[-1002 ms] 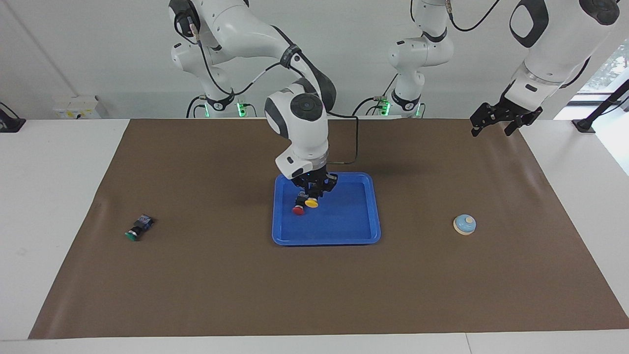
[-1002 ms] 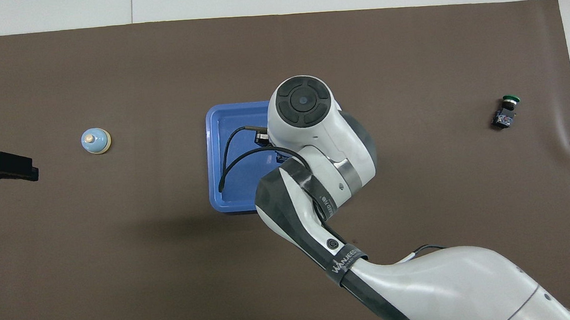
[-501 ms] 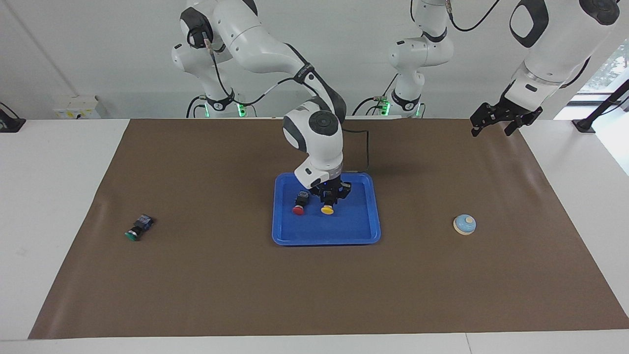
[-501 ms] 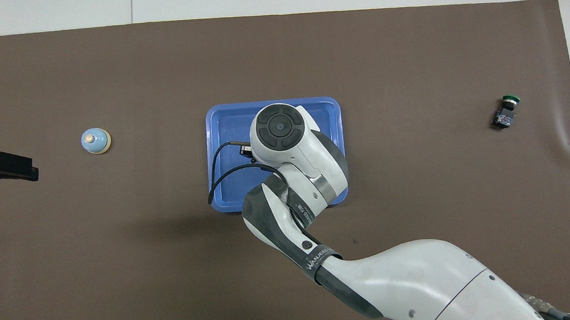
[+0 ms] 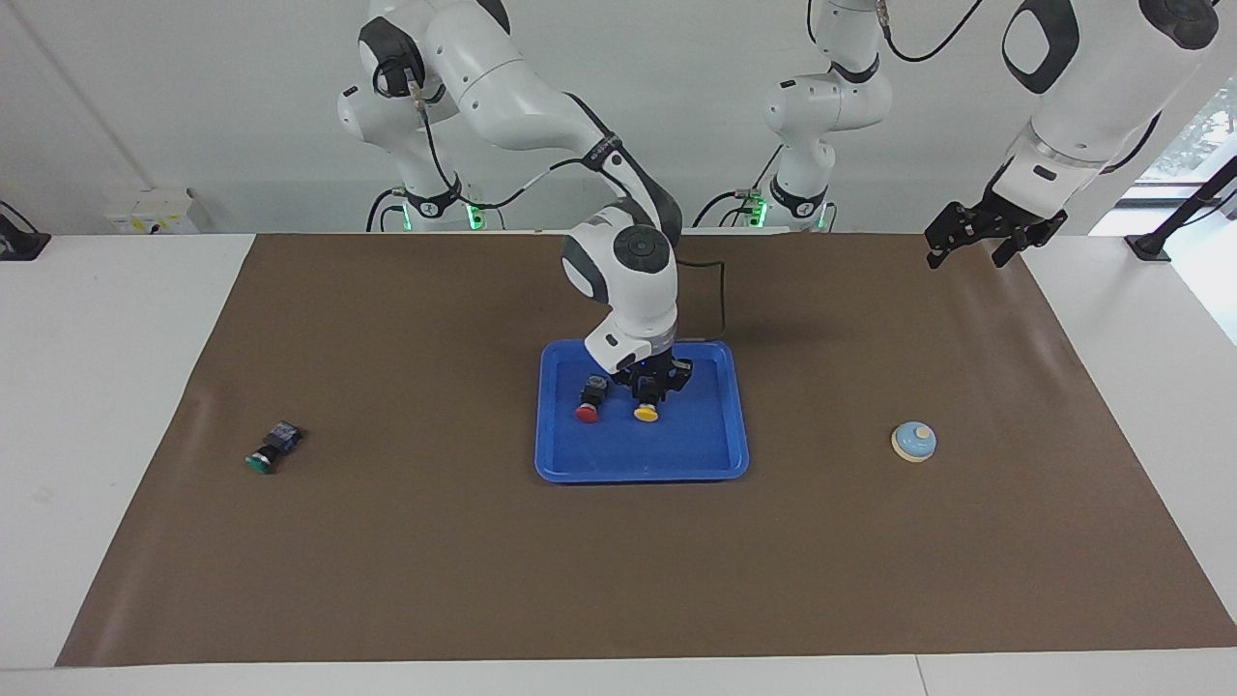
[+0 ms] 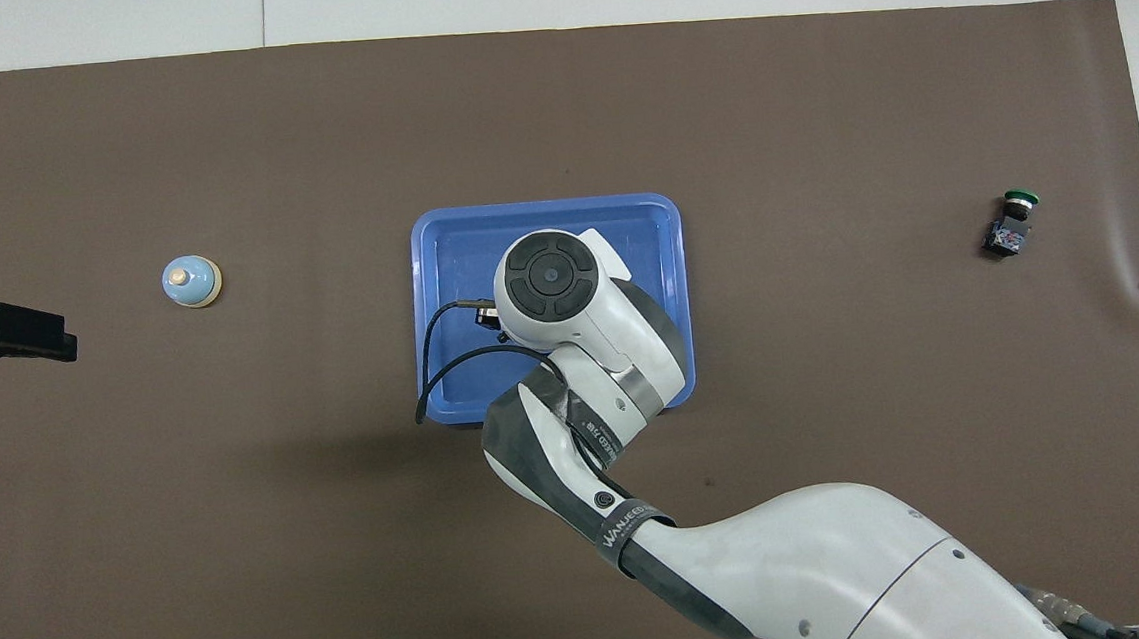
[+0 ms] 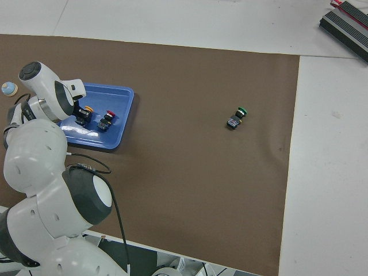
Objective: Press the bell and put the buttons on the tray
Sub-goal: 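Place the yellow button in the tray beside the red one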
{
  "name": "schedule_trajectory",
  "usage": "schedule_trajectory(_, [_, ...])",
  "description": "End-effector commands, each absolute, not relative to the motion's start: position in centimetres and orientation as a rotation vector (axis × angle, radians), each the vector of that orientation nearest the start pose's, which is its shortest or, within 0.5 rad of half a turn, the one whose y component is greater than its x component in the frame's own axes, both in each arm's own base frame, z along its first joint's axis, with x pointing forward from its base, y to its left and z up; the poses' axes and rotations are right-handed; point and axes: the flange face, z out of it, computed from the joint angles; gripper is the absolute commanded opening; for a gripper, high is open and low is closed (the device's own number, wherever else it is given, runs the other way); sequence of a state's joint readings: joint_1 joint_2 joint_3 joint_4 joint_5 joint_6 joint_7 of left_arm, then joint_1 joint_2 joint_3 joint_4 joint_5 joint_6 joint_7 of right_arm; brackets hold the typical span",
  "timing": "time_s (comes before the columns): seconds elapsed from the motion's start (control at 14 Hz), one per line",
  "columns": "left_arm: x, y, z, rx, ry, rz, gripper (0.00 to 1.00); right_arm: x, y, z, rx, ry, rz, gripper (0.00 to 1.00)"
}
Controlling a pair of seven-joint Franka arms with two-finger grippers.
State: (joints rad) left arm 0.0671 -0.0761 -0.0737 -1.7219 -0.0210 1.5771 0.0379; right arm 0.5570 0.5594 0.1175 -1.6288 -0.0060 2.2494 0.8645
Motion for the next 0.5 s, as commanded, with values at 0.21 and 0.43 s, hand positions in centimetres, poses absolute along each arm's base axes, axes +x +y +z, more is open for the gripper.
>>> schedule_trajectory(0.21, [52.7,-0.5,60.0,-3.155,0.074,0.109,1.0,56.3,40.4,33.6,-3.032,0.47,-0.03,1.0])
schedule_trajectory(0.43, [52.6,-0.5,60.1,-3.155,0.074,0.106,1.0,59.9,34.5,40.3,-3.025,0.607,-0.037,1.0])
